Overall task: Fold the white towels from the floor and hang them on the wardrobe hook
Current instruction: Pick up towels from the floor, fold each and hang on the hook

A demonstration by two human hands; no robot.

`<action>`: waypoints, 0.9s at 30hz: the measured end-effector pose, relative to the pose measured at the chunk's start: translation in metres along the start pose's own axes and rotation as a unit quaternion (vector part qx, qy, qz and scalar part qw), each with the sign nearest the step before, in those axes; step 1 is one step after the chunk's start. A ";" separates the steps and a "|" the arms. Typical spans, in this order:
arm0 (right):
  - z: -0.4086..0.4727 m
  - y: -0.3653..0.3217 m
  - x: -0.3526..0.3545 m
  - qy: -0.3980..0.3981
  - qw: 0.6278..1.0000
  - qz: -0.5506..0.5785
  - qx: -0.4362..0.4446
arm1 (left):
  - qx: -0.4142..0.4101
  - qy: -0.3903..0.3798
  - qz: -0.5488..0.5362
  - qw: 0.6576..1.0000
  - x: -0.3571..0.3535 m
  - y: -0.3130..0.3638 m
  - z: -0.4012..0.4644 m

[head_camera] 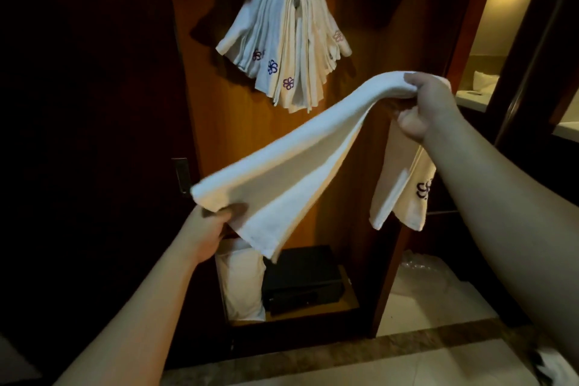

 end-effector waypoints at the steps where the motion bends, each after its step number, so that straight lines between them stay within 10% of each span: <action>1: 0.001 0.003 0.003 0.000 1.000 -0.004 -0.006 | 0.006 0.004 -0.001 1.000 -0.001 -0.004 -0.002; 13: 0.007 0.039 0.037 0.011 0.998 0.017 -0.057 | -0.026 0.025 -0.162 0.986 0.021 -0.003 -0.013; 27: 0.004 0.039 0.000 -0.035 0.997 0.017 -0.060 | 0.139 0.053 -0.166 0.975 0.003 -0.081 -0.010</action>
Point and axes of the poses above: each hand's wrist, its own z-axis towards the middle knuckle, its own x-axis out of the back of the hand, y = z × x, the point moved 5 cm from there along z, towards the middle knuckle, and after that the axes turned 9 degrees about -y, right-handed, at the moved point
